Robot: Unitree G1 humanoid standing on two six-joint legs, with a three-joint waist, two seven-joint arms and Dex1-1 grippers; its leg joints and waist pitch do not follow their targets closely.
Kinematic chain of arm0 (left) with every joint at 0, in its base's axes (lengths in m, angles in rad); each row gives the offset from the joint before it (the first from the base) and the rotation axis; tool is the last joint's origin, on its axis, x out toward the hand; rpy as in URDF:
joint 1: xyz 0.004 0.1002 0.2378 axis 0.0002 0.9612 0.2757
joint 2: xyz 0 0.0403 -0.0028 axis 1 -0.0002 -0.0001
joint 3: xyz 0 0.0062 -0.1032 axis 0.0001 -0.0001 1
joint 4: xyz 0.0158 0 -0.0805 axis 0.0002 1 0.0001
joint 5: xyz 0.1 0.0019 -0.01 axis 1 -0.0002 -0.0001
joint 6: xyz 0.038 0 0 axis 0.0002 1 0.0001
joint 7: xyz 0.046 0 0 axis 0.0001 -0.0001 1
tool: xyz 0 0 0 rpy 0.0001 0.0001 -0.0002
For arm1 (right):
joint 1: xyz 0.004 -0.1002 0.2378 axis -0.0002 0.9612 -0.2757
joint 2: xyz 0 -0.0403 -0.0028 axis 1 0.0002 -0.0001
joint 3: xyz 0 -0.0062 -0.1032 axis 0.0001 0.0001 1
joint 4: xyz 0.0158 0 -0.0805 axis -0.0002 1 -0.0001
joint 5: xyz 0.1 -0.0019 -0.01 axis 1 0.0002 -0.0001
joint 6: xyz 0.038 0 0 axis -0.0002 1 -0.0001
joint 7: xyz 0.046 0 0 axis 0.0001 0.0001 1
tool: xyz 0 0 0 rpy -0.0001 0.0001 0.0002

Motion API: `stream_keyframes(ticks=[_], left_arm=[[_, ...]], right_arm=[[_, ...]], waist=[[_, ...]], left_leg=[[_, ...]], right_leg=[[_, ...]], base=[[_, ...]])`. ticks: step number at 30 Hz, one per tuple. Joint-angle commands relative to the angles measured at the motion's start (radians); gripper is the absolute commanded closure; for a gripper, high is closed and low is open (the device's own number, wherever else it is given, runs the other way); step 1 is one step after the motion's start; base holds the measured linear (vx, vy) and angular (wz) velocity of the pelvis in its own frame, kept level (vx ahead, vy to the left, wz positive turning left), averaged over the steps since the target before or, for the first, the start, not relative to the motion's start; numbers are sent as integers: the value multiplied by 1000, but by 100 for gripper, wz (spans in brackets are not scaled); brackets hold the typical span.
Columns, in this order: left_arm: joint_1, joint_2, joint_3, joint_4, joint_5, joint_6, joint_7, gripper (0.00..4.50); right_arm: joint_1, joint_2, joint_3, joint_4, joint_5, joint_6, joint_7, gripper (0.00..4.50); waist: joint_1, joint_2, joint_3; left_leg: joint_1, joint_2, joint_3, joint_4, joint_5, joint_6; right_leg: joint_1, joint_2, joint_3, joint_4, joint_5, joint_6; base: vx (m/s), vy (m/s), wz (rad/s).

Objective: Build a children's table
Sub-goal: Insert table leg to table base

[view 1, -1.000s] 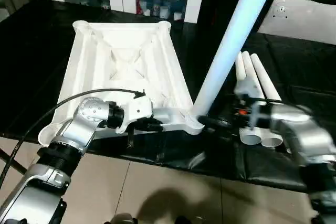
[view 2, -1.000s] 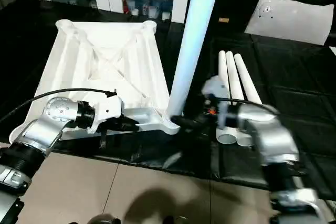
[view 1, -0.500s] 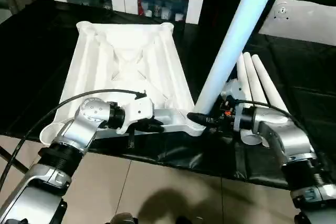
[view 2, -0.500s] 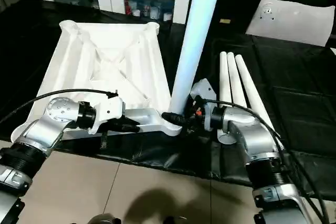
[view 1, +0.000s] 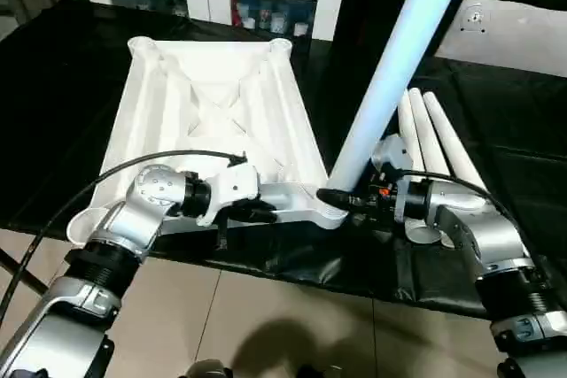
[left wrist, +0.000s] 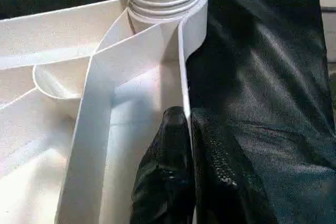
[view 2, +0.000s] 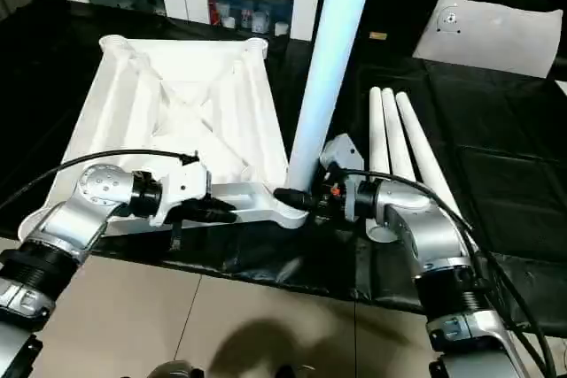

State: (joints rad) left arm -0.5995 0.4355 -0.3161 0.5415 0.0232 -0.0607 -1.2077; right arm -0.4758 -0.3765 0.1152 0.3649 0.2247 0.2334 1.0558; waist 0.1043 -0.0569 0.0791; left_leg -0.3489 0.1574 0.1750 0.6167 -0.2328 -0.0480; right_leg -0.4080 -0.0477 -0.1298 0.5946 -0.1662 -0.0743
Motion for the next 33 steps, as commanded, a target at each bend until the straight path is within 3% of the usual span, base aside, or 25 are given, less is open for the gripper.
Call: stream_keyframes(ticks=[1,10,23,29,33], left_arm=[[-10,-34,-11,-37,-41,9,-35,450],[-12,-32,-8,-41,-34,18,-35,450],[-17,-33,-5,-38,-27,26,-24,450],[-16,-35,-4,-37,-24,31,-26,450],[-16,-36,-5,-37,-23,34,-27,450]], right_arm=[[10,4,8,-8,14,21,17,239],[15,11,11,-16,11,-9,11,241],[64,0,44,-113,-36,-184,15,252],[79,-14,88,-120,-123,-320,-5,254],[88,9,85,-126,-107,-313,-19,254]], waist=[[-6,6,-84],[-7,4,-85],[-8,8,-82],[-10,9,-81],[-10,11,-82]], left_leg=[[2,88,-30,-66,39,102],[1,87,-31,-65,47,111],[2,87,-31,-66,33,111],[1,88,-32,-68,22,111],[3,91,-34,-68,25,115]], right_leg=[[74,-132,85,-66,-235,-100],[74,-131,84,-64,-222,-100],[73,-130,85,-67,-223,-102],[73,-129,84,-67,-227,-99],[74,-130,86,-63,-199,-115]], base=[[0,0,0],[0,0,0],[0,0,0],[0,0,0],[0,0,0]])
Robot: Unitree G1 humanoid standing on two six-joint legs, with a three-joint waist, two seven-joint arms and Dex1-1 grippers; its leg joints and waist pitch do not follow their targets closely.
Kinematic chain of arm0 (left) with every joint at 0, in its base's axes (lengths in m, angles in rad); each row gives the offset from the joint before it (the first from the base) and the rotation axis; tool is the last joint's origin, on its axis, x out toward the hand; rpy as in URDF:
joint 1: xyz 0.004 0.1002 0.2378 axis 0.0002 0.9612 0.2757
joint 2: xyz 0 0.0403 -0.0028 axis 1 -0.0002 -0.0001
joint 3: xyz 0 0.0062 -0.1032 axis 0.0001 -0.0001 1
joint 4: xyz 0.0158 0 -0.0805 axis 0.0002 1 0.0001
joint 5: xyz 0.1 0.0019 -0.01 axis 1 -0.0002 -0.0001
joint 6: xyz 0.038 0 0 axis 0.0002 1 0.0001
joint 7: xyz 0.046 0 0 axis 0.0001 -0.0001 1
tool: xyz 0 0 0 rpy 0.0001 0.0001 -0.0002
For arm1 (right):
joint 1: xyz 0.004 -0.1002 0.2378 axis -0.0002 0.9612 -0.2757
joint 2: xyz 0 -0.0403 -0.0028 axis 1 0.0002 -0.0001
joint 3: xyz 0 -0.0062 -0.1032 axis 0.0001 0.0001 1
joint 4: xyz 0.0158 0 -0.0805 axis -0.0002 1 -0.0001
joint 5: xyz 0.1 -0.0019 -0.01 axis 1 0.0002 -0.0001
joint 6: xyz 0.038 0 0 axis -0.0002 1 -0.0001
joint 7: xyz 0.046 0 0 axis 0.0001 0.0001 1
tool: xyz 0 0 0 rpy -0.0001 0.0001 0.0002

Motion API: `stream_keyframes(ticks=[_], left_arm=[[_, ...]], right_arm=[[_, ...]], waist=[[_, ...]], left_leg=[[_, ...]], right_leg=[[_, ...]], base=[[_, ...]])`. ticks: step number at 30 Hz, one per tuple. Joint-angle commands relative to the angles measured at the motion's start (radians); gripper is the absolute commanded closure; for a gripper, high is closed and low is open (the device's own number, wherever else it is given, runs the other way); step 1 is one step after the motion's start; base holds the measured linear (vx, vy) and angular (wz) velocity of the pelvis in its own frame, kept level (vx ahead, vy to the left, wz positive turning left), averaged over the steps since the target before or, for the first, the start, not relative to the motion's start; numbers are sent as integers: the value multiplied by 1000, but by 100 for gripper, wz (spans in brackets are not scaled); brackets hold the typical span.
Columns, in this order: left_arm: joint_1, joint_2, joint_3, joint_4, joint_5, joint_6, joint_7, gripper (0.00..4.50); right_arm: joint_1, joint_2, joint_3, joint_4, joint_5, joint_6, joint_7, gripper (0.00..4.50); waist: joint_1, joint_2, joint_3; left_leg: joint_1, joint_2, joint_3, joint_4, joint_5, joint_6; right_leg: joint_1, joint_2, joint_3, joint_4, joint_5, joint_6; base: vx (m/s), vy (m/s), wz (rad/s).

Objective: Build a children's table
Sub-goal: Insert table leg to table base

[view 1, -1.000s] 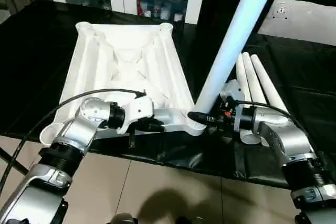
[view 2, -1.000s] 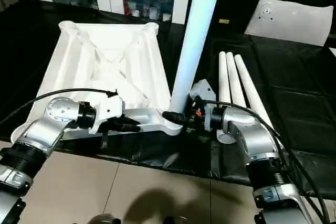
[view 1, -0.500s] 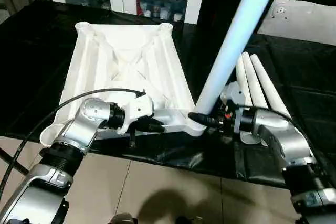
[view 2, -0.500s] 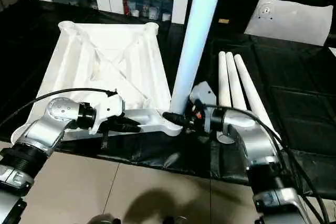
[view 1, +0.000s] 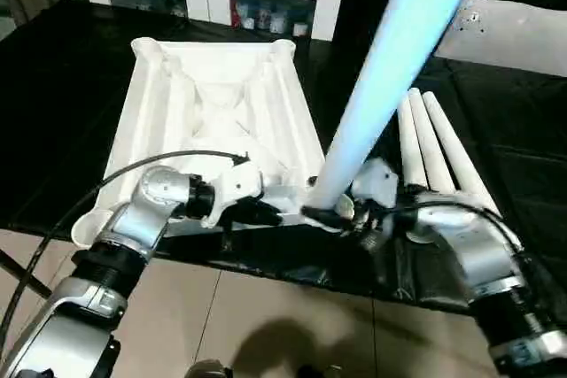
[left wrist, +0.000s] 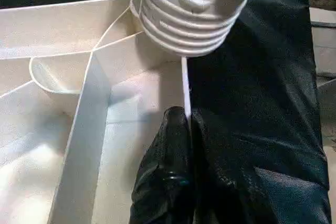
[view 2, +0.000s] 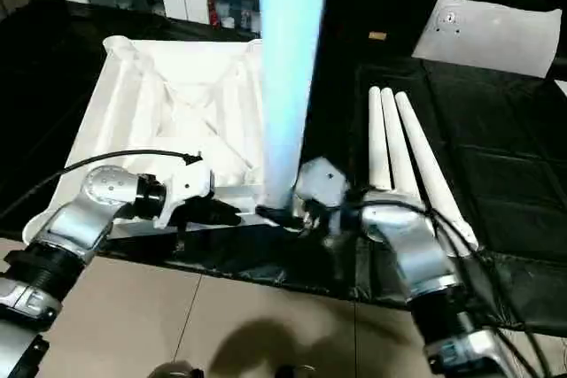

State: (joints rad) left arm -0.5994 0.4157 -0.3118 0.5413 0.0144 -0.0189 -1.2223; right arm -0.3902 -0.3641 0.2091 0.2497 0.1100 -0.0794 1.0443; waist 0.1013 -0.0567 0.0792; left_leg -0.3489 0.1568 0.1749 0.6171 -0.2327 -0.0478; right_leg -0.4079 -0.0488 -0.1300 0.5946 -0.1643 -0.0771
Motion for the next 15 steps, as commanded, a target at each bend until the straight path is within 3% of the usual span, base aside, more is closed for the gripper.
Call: stream_keyframes(ticks=[1,4,7,11,15], left_arm=[[-16,-16,-9,-37,-14,-8,-13,450],[-16,-16,-9,-37,-13,-6,-12,450],[-16,-14,-7,-37,-12,-7,-12,450],[-12,-11,-3,-41,-13,-4,-7,450],[-4,-9,0,-57,-18,5,-6,450]], right_arm=[[3,-3,-9,-11,8,0,-7,254],[0,41,-65,-20,108,72,-34,254],[-8,56,-100,-18,159,123,-50,254],[-31,56,-158,5,213,297,-98,254],[-31,37,-162,3,232,393,-97,254]], waist=[[-8,9,-81],[-8,10,-81],[-7,12,-81],[-8,12,-82],[-6,11,-83]], left_leg=[[3,91,-34,-69,23,117],[2,92,-34,-70,16,118],[5,95,-35,-71,19,112],[5,94,-36,-70,40,112],[2,90,-33,-68,46,107]], right_leg=[[74,-131,86,-63,-199,-115],[75,-132,87,-65,-211,-115],[74,-132,87,-65,-208,-119],[75,-133,88,-60,-172,-131],[77,-133,87,-60,-179,-125]], base=[[0,0,0],[0,0,0],[0,0,0],[0,0,0],[0,0,0]])
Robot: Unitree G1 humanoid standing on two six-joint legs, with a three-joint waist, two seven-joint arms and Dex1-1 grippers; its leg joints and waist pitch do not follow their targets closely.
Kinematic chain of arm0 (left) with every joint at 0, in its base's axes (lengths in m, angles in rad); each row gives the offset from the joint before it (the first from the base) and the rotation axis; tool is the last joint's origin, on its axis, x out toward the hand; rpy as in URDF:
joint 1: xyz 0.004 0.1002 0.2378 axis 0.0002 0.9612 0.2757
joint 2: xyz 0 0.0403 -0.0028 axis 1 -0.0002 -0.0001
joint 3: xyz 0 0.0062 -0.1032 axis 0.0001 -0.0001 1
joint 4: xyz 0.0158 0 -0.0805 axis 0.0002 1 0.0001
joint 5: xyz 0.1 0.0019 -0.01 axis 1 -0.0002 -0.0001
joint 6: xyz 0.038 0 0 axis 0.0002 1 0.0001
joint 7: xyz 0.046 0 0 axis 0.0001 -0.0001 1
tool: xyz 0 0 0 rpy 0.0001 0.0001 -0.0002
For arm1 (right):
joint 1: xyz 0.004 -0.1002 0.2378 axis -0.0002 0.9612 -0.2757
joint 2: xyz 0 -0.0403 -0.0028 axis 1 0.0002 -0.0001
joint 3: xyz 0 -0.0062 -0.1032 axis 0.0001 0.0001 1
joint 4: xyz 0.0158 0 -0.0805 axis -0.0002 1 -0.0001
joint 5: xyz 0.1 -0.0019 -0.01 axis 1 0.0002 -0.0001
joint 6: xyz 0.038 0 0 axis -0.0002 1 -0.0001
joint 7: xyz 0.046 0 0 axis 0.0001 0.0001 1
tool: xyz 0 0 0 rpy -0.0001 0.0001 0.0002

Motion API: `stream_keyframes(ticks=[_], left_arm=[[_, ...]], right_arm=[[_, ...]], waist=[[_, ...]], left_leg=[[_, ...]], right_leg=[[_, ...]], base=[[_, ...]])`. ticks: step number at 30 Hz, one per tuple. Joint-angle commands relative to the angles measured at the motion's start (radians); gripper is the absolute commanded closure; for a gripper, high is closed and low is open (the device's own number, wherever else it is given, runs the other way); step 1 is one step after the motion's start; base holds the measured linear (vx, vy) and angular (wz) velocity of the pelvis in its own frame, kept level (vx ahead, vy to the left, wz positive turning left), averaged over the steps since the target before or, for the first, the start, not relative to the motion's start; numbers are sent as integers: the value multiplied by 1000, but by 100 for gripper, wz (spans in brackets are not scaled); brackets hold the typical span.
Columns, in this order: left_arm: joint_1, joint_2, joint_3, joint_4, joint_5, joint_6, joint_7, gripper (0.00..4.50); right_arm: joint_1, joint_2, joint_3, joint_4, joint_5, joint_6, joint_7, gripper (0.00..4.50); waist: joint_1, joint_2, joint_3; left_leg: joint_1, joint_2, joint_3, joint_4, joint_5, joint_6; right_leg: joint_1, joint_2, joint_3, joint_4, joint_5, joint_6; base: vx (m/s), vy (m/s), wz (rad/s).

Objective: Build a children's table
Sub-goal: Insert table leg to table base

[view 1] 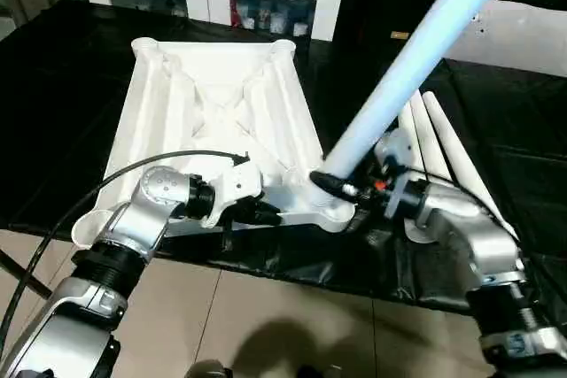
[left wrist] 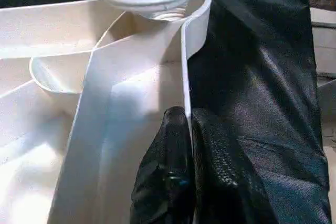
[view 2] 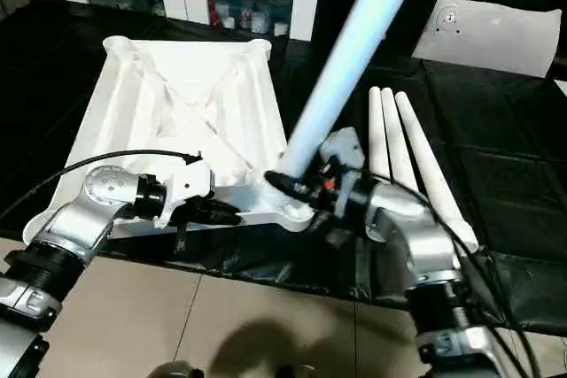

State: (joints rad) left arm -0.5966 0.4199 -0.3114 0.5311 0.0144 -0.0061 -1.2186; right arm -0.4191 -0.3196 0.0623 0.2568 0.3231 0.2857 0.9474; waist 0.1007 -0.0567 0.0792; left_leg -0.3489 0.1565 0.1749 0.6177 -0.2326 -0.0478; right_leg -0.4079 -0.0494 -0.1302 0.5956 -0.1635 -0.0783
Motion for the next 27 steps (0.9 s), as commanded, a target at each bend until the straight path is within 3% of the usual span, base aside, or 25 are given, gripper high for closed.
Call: stream_keyframes(ticks=[1,6,17,20,23,26,27], left_arm=[[-4,-13,-1,-52,-19,-5,-11,450],[3,-10,1,-66,-24,5,-12,450],[12,-8,5,-84,-29,21,-6,450],[17,-9,7,-91,-33,26,-5,450],[19,-9,8,-95,-34,29,-4,450],[24,-10,11,-104,-37,36,0,450],[24,-10,11,-104,-38,37,0,450]], right_arm=[[-5,-10,-23,-2,32,63,-15,254],[-37,2,-92,-9,124,196,-63,254],[-58,-45,-103,-32,154,310,-50,254],[-86,-53,-163,-19,225,427,-67,254],[-92,-51,-182,-16,248,463,-73,254],[-118,-12,-286,-3,380,572,-121,254],[-121,-8,-297,-3,395,582,-125,254]], waist=[[-6,10,-83],[-6,10,-84],[-4,6,-88],[-3,5,-89],[-2,5,-89],[-2,5,-89],[-1,6,-91]], left_leg=[[2,90,-33,-68,45,106],[3,91,-34,-69,49,105],[2,87,-32,-66,62,103],[0,87,-31,-64,70,108],[0,87,-32,-64,73,107],[3,89,-32,-65,77,106],[3,90,-32,-64,78,104]], right_leg=[[78,-132,87,-63,-187,-119],[77,-132,87,-64,-193,-114],[78,-130,84,-63,-202,-101],[77,-130,85,-62,-198,-99],[77,-129,83,-63,-206,-96],[77,-130,85,-65,-207,-97],[75,-131,84,-62,-204,-101]], base=[[0,0,0],[0,0,0],[0,0,0],[0,0,0],[0,0,0],[0,0,0],[0,0,0]])
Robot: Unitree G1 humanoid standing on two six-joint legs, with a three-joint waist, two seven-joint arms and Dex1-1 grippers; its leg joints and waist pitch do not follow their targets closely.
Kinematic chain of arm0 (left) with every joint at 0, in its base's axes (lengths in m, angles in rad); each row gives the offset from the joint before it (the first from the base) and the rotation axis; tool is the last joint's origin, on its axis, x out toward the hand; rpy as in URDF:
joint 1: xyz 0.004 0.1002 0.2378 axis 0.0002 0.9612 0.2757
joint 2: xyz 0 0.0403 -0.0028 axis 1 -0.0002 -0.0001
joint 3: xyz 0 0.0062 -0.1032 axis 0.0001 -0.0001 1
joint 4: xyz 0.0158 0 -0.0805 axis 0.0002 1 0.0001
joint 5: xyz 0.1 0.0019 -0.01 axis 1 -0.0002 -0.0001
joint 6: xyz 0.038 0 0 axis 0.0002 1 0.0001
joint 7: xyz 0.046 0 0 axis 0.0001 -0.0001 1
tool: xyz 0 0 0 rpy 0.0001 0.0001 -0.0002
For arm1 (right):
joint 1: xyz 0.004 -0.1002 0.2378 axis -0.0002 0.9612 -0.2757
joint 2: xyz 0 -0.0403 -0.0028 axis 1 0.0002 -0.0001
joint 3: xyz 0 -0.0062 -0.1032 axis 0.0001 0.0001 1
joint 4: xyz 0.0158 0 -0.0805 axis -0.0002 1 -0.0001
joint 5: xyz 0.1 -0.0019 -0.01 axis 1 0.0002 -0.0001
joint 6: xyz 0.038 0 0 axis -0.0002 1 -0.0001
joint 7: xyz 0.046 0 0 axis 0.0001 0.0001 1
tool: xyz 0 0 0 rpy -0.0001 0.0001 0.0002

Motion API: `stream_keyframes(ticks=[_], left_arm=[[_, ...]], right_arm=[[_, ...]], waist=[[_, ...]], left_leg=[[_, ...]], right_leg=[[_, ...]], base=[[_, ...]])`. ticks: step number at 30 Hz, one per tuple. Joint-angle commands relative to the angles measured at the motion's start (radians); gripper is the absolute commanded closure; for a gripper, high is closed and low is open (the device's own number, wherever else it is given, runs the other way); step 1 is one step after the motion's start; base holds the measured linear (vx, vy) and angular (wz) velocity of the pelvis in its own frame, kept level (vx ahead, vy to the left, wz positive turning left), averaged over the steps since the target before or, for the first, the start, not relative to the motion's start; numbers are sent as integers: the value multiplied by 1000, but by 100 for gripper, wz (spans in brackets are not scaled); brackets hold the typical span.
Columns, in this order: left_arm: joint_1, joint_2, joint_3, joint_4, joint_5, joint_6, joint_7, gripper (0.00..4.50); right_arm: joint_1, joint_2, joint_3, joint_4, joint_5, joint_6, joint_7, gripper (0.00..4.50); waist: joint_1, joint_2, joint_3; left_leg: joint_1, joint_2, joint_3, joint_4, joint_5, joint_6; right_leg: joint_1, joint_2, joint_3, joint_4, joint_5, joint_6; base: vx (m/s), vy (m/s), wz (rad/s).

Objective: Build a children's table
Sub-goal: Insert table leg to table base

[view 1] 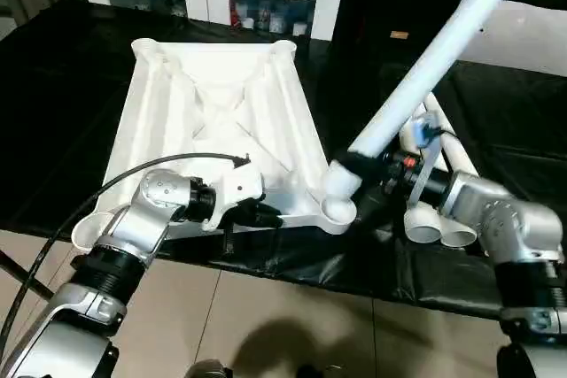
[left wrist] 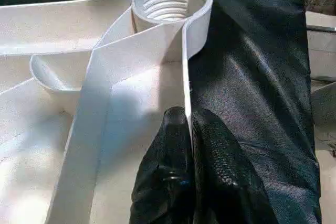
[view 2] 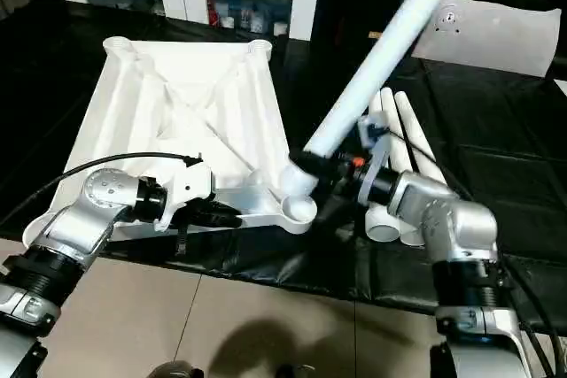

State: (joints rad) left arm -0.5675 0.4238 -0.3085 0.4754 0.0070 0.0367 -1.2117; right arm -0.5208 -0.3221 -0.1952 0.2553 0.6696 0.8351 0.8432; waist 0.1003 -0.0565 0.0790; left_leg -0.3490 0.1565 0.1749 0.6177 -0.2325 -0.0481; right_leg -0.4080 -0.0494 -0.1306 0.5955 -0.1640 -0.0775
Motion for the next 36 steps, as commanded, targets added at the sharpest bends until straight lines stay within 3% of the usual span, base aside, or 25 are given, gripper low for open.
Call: stream_keyframes(ticks=[1,3,7,16,36], left_arm=[[-4,-14,9,-51,-31,-4,-5,450],[0,-15,10,-58,-32,2,-2,450],[5,-17,10,-65,-33,6,0,450],[13,-18,8,-83,-39,23,5,450],[4,-25,13,-62,-11,-18,70,450]], right_arm=[[-22,1,-58,0,73,49,-32,254],[-36,24,-113,8,130,85,-63,254],[-47,35,-145,18,156,105,-82,254],[-46,34,-150,-11,177,144,-128,254],[-34,30,-133,-50,181,126,-117,254]], waist=[[-1,7,-90],[-1,8,-88],[-1,7,-88],[-3,7,-85],[-4,4,-84]], left_leg=[[3,89,-32,-64,85,104],[3,90,-32,-65,89,105],[3,86,-30,-65,84,95],[3,86,-31,-67,81,87],[1,83,-30,-67,70,88]], right_leg=[[74,-129,84,-62,-195,-105],[73,-130,84,-61,-183,-109],[75,-131,84,-62,-192,-109],[74,-129,83,-64,-217,-92],[75,-128,82,-69,-235,-81]], base=[[0,0,0],[0,0,0],[0,0,0],[0,0,0],[0,0,0]])
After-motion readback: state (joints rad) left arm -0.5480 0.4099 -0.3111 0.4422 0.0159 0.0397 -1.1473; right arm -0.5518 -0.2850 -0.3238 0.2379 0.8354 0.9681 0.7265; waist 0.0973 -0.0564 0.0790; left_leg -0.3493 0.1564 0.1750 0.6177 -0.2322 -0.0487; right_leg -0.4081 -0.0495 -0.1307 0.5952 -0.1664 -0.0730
